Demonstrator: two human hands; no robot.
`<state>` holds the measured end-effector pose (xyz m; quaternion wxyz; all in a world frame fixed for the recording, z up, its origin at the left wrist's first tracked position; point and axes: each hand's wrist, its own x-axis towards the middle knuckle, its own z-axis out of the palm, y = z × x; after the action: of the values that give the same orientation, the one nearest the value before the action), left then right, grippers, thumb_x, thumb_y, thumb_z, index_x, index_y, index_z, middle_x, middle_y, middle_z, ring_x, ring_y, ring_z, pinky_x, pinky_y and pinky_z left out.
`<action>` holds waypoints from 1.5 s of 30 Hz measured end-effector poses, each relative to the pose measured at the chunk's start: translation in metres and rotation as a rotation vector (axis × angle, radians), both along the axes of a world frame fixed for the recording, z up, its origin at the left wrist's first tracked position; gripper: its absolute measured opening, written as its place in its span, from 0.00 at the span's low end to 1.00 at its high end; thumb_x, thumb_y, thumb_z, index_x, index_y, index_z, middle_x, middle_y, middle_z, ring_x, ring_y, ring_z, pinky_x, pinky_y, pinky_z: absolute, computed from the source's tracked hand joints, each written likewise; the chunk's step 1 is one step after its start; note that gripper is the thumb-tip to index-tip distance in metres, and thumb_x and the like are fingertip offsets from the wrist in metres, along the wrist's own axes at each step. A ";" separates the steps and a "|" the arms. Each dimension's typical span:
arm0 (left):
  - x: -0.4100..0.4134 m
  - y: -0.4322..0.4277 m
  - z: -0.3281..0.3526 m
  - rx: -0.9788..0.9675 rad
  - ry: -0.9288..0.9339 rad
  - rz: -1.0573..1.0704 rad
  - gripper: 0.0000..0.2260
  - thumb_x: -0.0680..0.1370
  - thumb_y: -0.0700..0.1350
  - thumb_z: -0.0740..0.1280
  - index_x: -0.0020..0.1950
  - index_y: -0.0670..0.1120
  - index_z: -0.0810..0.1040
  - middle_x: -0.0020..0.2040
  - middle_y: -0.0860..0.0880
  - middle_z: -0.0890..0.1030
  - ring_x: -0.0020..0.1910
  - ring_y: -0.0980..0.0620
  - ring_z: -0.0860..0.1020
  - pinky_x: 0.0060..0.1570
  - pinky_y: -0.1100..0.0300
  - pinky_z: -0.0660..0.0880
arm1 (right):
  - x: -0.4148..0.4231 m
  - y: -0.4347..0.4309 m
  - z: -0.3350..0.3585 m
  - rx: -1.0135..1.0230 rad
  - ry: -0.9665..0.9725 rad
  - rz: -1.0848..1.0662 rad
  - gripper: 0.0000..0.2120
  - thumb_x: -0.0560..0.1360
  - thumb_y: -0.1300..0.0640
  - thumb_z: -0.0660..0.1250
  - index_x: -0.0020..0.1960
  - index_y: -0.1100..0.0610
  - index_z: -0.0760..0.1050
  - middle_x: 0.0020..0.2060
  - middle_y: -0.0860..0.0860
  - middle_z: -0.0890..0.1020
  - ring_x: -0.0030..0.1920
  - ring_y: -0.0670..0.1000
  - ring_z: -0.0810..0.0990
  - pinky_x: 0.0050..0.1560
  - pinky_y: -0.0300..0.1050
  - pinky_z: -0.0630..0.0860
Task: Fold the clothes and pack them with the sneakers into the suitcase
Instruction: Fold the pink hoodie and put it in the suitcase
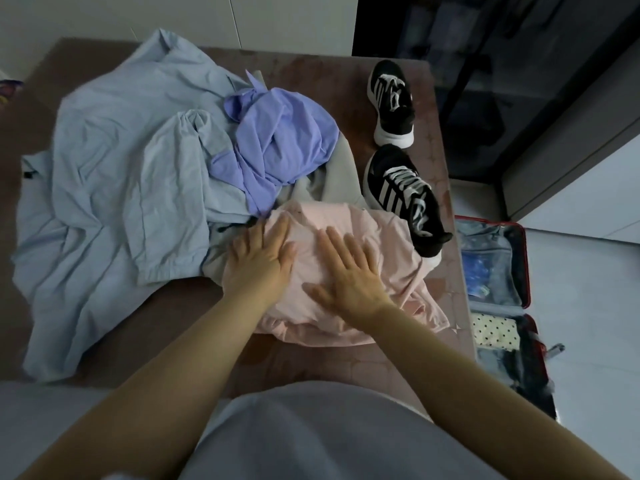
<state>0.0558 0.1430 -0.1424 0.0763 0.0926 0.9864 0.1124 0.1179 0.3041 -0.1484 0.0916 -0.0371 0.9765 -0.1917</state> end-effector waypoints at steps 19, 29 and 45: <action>0.031 -0.021 0.017 0.070 -0.091 0.329 0.30 0.75 0.63 0.59 0.69 0.43 0.65 0.71 0.41 0.61 0.69 0.41 0.58 0.66 0.48 0.57 | 0.041 0.031 0.013 -0.944 -0.087 -0.968 0.34 0.74 0.52 0.68 0.71 0.58 0.52 0.59 0.50 0.67 0.58 0.50 0.68 0.61 0.48 0.69; 0.027 -0.004 0.027 0.173 0.245 0.117 0.24 0.71 0.43 0.70 0.66 0.47 0.68 0.67 0.42 0.68 0.65 0.38 0.65 0.61 0.43 0.65 | 0.037 0.039 0.014 -0.656 -0.197 -0.854 0.17 0.72 0.52 0.70 0.55 0.59 0.71 0.40 0.47 0.76 0.45 0.53 0.74 0.41 0.41 0.68; 0.000 0.014 0.083 0.861 -0.636 0.013 0.28 0.76 0.65 0.52 0.71 0.50 0.66 0.64 0.54 0.70 0.65 0.57 0.66 0.64 0.64 0.56 | 0.024 -0.043 0.078 -0.119 0.241 -0.339 0.23 0.71 0.60 0.65 0.66 0.54 0.69 0.51 0.55 0.76 0.45 0.60 0.78 0.36 0.49 0.71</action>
<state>0.0561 0.1571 -0.0591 0.3256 0.0706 0.7798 0.5300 0.1419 0.2609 -0.0705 -0.0615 0.0998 0.9596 -0.2559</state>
